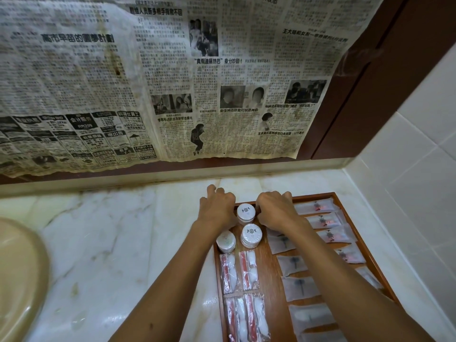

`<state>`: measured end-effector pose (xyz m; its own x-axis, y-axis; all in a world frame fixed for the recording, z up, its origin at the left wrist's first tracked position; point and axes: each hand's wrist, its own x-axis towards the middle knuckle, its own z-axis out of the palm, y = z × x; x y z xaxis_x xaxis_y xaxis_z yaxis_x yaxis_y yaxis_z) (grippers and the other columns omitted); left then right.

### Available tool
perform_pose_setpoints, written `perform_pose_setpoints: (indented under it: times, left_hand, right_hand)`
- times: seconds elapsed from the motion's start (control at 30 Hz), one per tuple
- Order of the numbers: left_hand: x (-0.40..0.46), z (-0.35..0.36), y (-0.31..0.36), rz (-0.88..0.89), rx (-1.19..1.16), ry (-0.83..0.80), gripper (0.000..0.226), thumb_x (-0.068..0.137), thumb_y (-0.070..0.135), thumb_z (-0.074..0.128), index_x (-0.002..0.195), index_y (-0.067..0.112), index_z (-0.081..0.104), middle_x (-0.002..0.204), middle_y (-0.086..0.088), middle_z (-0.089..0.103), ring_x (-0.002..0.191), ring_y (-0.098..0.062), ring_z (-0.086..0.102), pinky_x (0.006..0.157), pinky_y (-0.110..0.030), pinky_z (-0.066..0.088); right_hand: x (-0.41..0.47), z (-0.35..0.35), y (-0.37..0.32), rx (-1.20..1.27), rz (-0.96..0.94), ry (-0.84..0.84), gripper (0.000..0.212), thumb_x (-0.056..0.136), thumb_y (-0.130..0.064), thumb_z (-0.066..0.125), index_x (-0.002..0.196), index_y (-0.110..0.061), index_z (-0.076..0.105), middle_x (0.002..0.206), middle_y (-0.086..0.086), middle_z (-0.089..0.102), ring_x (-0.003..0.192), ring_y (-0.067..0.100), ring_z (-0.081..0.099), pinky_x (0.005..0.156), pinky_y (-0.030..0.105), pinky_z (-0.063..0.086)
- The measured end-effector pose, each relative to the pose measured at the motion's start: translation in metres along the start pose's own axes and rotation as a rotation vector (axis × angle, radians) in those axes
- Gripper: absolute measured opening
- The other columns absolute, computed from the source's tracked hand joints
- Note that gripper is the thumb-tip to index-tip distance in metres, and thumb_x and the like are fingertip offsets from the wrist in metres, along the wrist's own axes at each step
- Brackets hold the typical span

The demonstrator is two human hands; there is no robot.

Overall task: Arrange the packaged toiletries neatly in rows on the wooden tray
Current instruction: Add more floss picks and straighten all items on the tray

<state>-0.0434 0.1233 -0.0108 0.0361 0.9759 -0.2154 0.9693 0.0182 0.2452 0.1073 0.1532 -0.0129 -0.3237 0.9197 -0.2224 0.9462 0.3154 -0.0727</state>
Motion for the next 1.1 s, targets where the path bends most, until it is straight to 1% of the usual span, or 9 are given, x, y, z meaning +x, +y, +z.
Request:
perform_pose_setpoints:
  times: [0.1, 0.17, 0.27, 0.37, 0.53, 0.77, 0.87, 0.97, 1.1]
  left_hand:
    - [-0.007, -0.014, -0.029, -0.047, -0.221, 0.125, 0.027, 0.081, 0.029, 0.070, 0.107, 0.019, 0.069, 0.119, -0.005, 0.061, 0.125, -0.025, 0.039, 0.094, -0.040, 0.045]
    - [-0.013, -0.018, -0.051, -0.097, -0.269, 0.185, 0.022, 0.085, 0.025, 0.068, 0.106, 0.023, 0.071, 0.122, -0.003, 0.063, 0.121, -0.022, 0.047, 0.093, -0.035, 0.045]
    - [-0.022, -0.016, -0.067, -0.126, -0.257, 0.069, 0.025, 0.085, 0.025, 0.068, 0.110, 0.023, 0.070, 0.122, -0.003, 0.063, 0.112, -0.020, 0.057, 0.087, -0.029, 0.046]
    - [-0.028, -0.009, -0.064, -0.116, -0.278, -0.022, 0.032, 0.083, 0.032, 0.066, 0.115, 0.025, 0.068, 0.116, -0.003, 0.065, 0.102, -0.021, 0.061, 0.083, -0.031, 0.051]
    - [-0.031, -0.001, -0.054, -0.075, -0.252, 0.071, 0.032, 0.082, 0.032, 0.065, 0.113, 0.025, 0.069, 0.106, -0.001, 0.069, 0.090, -0.021, 0.063, 0.076, -0.033, 0.053]
    - [-0.027, 0.005, -0.050, -0.029, -0.226, 0.092, 0.026, 0.083, 0.031, 0.065, 0.106, 0.021, 0.072, 0.103, -0.001, 0.071, 0.088, -0.020, 0.063, 0.074, -0.034, 0.054]
    - [-0.026, 0.005, -0.051, -0.025, -0.233, 0.092, 0.027, 0.084, 0.032, 0.065, 0.108, 0.021, 0.072, 0.103, -0.002, 0.071, 0.087, -0.020, 0.063, 0.074, -0.034, 0.054]
    - [-0.033, 0.008, -0.054, -0.039, -0.290, 0.098, 0.029, 0.083, 0.032, 0.065, 0.111, 0.022, 0.070, 0.101, -0.001, 0.071, 0.085, -0.020, 0.063, 0.074, -0.035, 0.055]
    - [-0.059, 0.021, -0.064, -0.021, -0.422, 0.116, 0.033, 0.085, 0.033, 0.065, 0.117, 0.027, 0.067, 0.101, 0.003, 0.071, 0.084, -0.012, 0.063, 0.072, -0.027, 0.050]
  right_hand:
    - [0.000, -0.007, 0.003, 0.035, 0.014, 0.074, 0.015, 0.083, -0.009, 0.060, 0.091, -0.019, 0.068, 0.091, -0.001, 0.064, 0.091, 0.022, 0.055, 0.080, 0.037, 0.028]
    - [0.000, -0.011, 0.000, 0.077, -0.014, 0.140, 0.017, 0.084, -0.012, 0.061, 0.093, -0.022, 0.070, 0.093, -0.003, 0.062, 0.096, 0.021, 0.052, 0.079, 0.036, 0.027]
    - [0.000, -0.012, -0.013, 0.113, -0.110, 0.171, 0.022, 0.085, -0.020, 0.060, 0.101, -0.029, 0.070, 0.100, -0.002, 0.052, 0.104, 0.021, 0.045, 0.079, 0.035, 0.024]
    - [0.003, -0.004, -0.028, 0.064, -0.170, 0.115, 0.026, 0.084, -0.022, 0.061, 0.107, -0.029, 0.069, 0.119, 0.000, 0.049, 0.114, 0.024, 0.038, 0.085, 0.037, 0.026]
    - [0.009, 0.009, -0.044, -0.054, -0.153, 0.028, 0.026, 0.080, -0.014, 0.059, 0.104, -0.019, 0.068, 0.134, 0.007, 0.045, 0.124, 0.030, 0.033, 0.095, 0.044, 0.026]
    - [0.012, 0.015, -0.050, -0.049, -0.162, 0.000, 0.013, 0.078, -0.009, 0.059, 0.087, -0.019, 0.059, 0.131, 0.008, 0.047, 0.121, 0.030, 0.034, 0.092, 0.044, 0.026]
    - [0.013, 0.014, -0.050, -0.040, -0.161, -0.009, 0.014, 0.078, -0.008, 0.059, 0.080, -0.020, 0.052, 0.128, 0.007, 0.047, 0.121, 0.029, 0.034, 0.093, 0.043, 0.026]
    - [0.009, 0.013, -0.044, -0.024, -0.157, 0.007, 0.021, 0.080, -0.008, 0.058, 0.098, -0.017, 0.066, 0.136, 0.006, 0.045, 0.127, 0.027, 0.031, 0.098, 0.043, 0.024]
    - [-0.016, 0.015, -0.030, 0.124, -0.223, 0.113, 0.026, 0.087, -0.023, 0.059, 0.110, -0.026, 0.069, 0.145, 0.000, 0.042, 0.135, 0.021, 0.025, 0.102, 0.042, 0.023]
